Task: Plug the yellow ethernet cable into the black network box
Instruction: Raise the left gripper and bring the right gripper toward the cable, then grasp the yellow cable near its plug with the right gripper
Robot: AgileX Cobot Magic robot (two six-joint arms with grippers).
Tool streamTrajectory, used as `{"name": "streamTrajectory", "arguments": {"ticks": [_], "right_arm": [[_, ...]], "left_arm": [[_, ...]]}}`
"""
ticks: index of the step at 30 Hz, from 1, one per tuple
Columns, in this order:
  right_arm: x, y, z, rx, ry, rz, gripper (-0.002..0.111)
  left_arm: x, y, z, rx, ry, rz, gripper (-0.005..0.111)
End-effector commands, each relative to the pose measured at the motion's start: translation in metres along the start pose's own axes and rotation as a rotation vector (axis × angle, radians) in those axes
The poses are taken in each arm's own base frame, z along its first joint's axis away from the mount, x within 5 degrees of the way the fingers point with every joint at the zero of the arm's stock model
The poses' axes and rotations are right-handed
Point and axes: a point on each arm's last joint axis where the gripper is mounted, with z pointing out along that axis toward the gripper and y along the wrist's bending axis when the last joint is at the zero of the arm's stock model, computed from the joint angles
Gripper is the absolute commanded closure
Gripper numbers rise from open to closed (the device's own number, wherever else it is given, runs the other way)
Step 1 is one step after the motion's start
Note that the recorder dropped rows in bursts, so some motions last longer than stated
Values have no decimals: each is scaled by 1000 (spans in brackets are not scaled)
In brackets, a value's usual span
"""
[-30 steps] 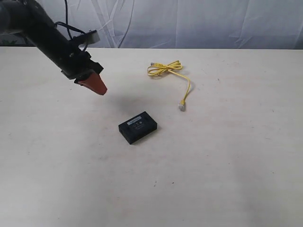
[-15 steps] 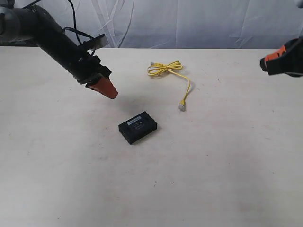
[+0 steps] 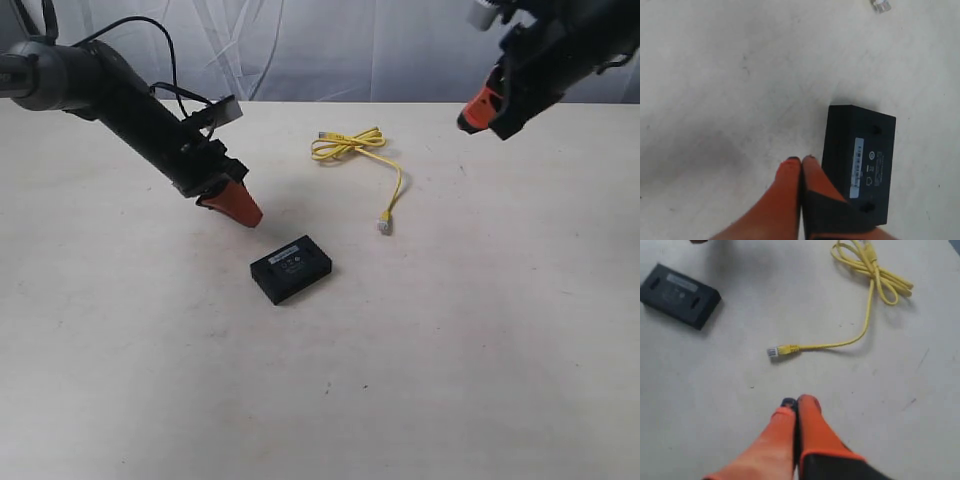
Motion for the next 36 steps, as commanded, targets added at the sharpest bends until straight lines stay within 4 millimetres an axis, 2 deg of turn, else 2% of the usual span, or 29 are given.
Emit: {"name": "streamTrajectory", "arguments": {"ticks": [1, 4, 7, 9, 11, 13, 17, 21, 22, 32, 36], "right_arm": [[-17, -5, 40, -31, 137, -286, 108], [-20, -4, 65, -110, 187, -481, 108], [-20, 2, 85, -199, 219, -758, 108], [-20, 3, 97, -213, 231, -903, 108], [-22, 2, 104, -189, 230, -977, 107], [-25, 3, 111, -162, 221, -1007, 104], [-29, 9, 126, -175, 210, -1151, 86], [-21, 8, 143, -196, 230, -1172, 68], [-19, 7, 144, -203, 243, -1179, 67], [-10, 11, 175, -232, 249, -1176, 66], [-7, 11, 181, -234, 274, -1198, 66]], "left_arm": [[-2, -7, 6, 23, 3, 12, 107], [-2, -8, 7, 17, 14, 19, 107], [-2, -8, 7, 20, 11, 18, 107], [-2, -8, 7, 18, 13, 19, 107], [-2, -7, 7, 11, 14, 21, 107], [-2, -7, 7, 8, 11, 21, 107], [-2, -7, 7, 8, 11, 21, 107], [-2, -7, 7, 8, 11, 21, 107], [-2, -7, 7, 8, 11, 21, 107], [-2, -7, 7, 8, 11, 37, 107], [-3, -7, 7, 11, 7, 34, 107]]}}
